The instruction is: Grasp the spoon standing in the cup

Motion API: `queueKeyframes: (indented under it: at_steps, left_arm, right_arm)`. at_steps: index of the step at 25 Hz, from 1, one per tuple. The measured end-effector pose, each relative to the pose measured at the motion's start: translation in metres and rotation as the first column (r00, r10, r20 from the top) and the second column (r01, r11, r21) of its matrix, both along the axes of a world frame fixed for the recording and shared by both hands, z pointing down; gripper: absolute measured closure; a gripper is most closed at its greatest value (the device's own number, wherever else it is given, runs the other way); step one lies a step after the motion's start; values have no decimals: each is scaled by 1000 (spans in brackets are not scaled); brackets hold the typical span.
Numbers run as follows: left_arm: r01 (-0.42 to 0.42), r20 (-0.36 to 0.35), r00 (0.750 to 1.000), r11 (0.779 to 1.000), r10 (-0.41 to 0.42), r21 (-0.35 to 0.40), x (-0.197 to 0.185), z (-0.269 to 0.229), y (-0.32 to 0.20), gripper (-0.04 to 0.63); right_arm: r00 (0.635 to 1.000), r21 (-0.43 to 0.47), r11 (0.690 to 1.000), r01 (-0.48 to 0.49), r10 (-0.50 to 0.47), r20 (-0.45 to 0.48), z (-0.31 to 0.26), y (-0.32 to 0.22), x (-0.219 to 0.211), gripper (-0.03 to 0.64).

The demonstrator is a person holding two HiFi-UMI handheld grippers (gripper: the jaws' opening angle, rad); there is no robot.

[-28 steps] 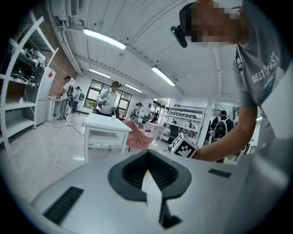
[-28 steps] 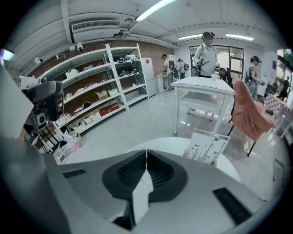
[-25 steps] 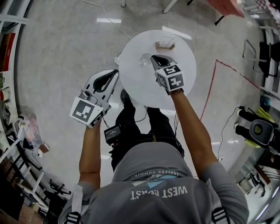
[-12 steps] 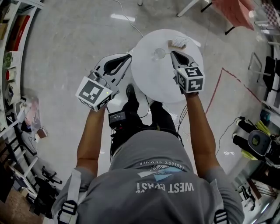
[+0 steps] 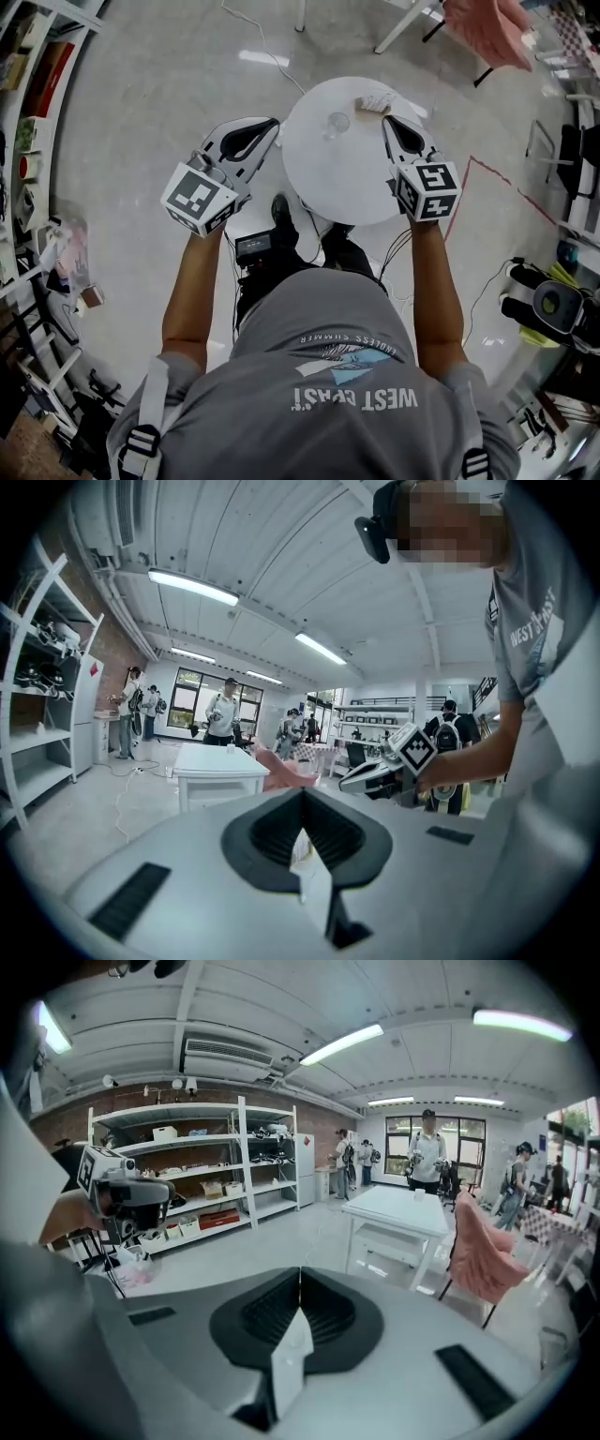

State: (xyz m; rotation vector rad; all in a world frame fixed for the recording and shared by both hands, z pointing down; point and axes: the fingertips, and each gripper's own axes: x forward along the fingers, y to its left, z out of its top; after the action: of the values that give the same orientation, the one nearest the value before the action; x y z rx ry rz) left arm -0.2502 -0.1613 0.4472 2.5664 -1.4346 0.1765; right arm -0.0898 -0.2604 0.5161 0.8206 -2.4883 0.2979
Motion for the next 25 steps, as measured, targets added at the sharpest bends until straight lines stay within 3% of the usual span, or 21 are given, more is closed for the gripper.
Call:
queueKeyframes:
  at_steps: [12,25]
  left_arm:
    - [-36,26,999,999,35,39,5,-23,12,591]
    - [-90,26,996,993,89,80,19,-42,21,591]
  right_arm:
    - [992,159,987,-26,6,125,-97,26,20,612]
    - [987,239,970,-48,9,163,-147,52,33,612]
